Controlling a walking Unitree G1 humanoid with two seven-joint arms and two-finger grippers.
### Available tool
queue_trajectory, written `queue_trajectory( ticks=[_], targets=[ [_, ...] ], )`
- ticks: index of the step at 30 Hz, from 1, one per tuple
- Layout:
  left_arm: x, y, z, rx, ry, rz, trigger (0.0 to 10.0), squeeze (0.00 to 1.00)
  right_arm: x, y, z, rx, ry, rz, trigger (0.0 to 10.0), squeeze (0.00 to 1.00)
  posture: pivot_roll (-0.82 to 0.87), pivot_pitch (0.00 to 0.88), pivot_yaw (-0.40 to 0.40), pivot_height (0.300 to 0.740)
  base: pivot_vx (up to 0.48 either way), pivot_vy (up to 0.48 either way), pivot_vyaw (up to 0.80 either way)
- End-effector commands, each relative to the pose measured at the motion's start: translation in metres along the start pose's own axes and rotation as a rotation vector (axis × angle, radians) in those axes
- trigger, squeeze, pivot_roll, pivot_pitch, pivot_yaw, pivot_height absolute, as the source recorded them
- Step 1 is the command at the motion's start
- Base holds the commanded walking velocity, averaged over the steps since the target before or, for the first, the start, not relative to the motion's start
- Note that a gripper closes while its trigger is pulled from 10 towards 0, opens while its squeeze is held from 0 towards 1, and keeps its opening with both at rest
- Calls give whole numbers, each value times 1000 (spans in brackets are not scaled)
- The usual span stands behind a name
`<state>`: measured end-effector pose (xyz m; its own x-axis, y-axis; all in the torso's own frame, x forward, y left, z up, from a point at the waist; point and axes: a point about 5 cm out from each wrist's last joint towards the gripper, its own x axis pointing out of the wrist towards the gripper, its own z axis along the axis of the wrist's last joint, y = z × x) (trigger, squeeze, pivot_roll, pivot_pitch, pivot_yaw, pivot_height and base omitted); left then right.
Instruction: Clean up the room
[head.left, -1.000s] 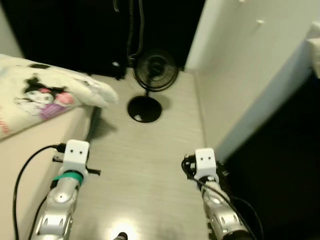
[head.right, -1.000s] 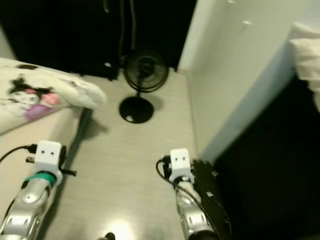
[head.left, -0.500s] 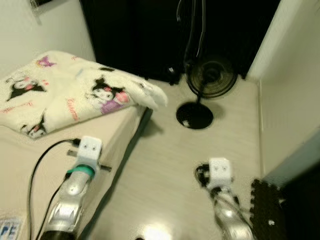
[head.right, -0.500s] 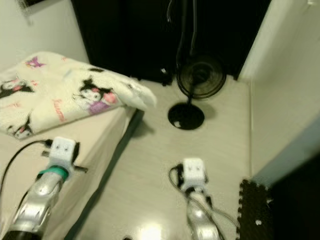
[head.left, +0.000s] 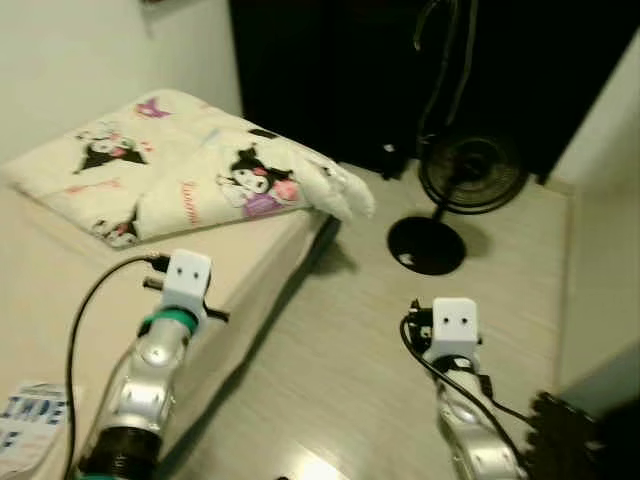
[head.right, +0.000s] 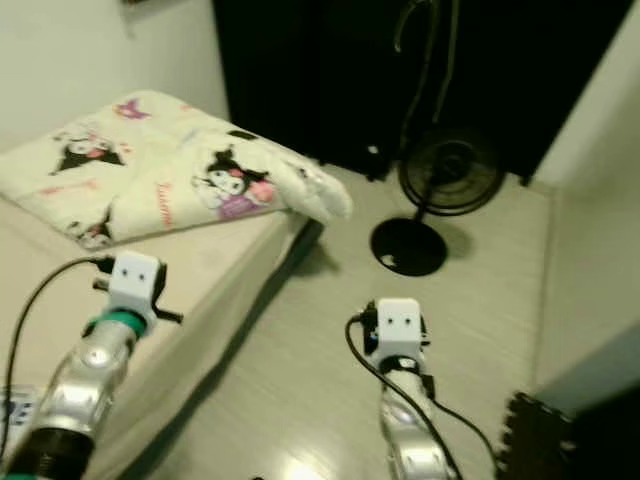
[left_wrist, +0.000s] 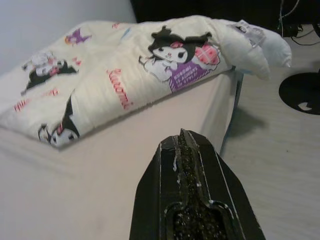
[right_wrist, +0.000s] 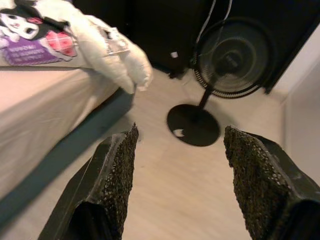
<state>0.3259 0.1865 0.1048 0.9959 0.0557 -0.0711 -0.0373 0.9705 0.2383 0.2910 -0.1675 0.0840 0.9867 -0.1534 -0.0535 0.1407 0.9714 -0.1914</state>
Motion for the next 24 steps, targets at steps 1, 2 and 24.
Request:
queue_trajectory(
  ticks=[1,2,24],
  targets=[
    [-3,6,-8,0,21,19,10000,0,0,1,1,-4,4,6,10000,0,38,0,21,740,0,0,800],
    [-3,7,-8,2,21,20,10000,0,0,2,3,-5,0,6,10000,0,38,0,19,740,0,0,800],
    [-14,1,-4,24,14,8,10000,0,7,13,-4,58,87,23,10000,0,102,0,-6,740,0,0,800]
  ],
)
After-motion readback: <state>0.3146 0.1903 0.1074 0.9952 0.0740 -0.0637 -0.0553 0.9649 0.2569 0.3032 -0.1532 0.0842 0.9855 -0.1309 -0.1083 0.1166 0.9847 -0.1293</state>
